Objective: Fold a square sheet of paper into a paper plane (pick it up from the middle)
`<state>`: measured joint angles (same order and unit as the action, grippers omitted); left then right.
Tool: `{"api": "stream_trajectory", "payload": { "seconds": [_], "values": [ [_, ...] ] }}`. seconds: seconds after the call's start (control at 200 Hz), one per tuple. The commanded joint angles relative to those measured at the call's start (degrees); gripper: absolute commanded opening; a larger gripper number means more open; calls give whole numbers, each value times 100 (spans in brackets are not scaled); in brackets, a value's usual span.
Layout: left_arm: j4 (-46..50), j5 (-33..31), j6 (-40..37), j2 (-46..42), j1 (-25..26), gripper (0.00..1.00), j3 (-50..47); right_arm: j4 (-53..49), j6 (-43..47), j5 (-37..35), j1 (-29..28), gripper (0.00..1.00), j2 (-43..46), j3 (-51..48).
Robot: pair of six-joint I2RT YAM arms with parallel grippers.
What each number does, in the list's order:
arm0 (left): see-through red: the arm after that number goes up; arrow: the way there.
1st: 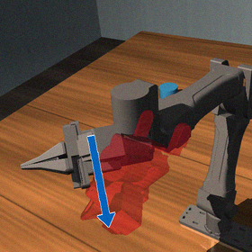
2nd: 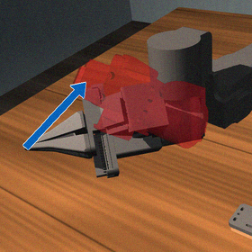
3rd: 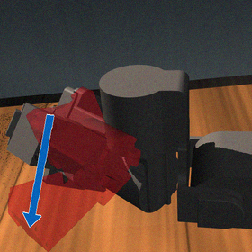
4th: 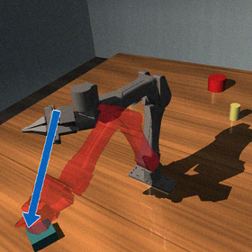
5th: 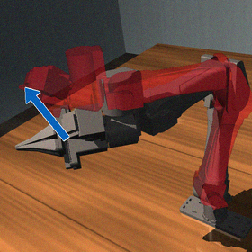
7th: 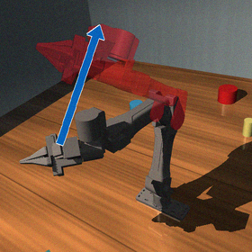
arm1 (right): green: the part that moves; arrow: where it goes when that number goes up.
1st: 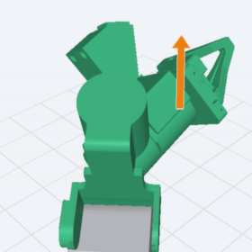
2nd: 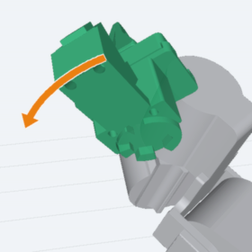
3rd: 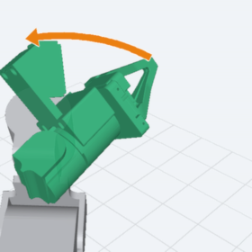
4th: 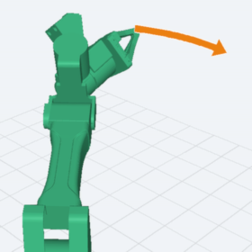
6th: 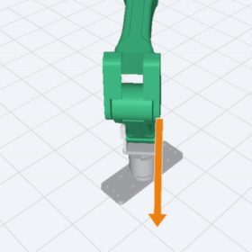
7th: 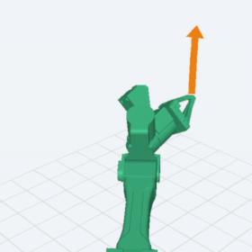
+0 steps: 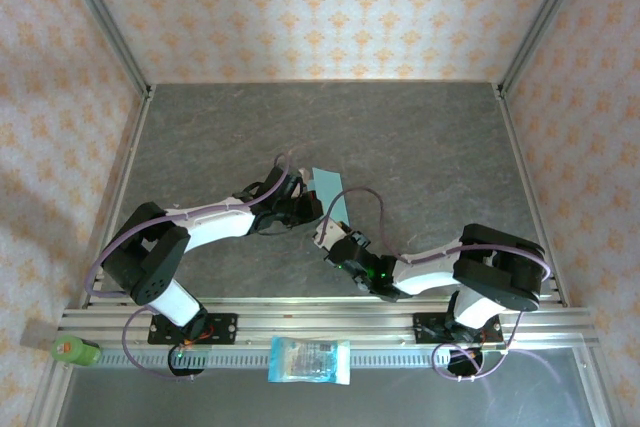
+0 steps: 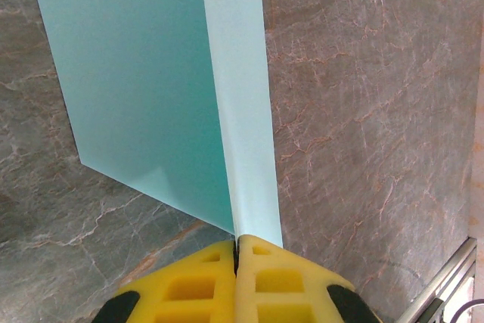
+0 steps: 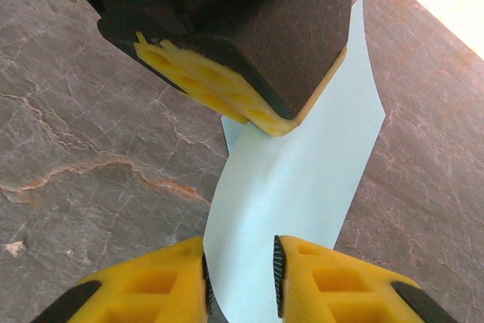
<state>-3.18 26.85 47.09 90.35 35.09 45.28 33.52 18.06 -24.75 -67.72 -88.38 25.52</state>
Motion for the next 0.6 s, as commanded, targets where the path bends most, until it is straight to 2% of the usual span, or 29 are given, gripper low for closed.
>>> {"api": "stream_trajectory", "payload": {
  "seconds": [0.0, 0.17, 0.36, 0.596],
  "values": [
    [80, 66, 35, -39, -55, 1, 150, 195, -49, -193, -25, 27, 129, -73],
    [136, 49, 11, -52, -55, 1, 157, 304, -26, -62, -24, 27, 164, -56],
    [129, 54, 11, -61, -55, 2, 122, 307, -46, -12, -22, 24, 87, -29],
    [142, 35, 7, -101, -56, 2, 103, 259, -126, 42, -24, 10, 147, -80]
  ]
}}
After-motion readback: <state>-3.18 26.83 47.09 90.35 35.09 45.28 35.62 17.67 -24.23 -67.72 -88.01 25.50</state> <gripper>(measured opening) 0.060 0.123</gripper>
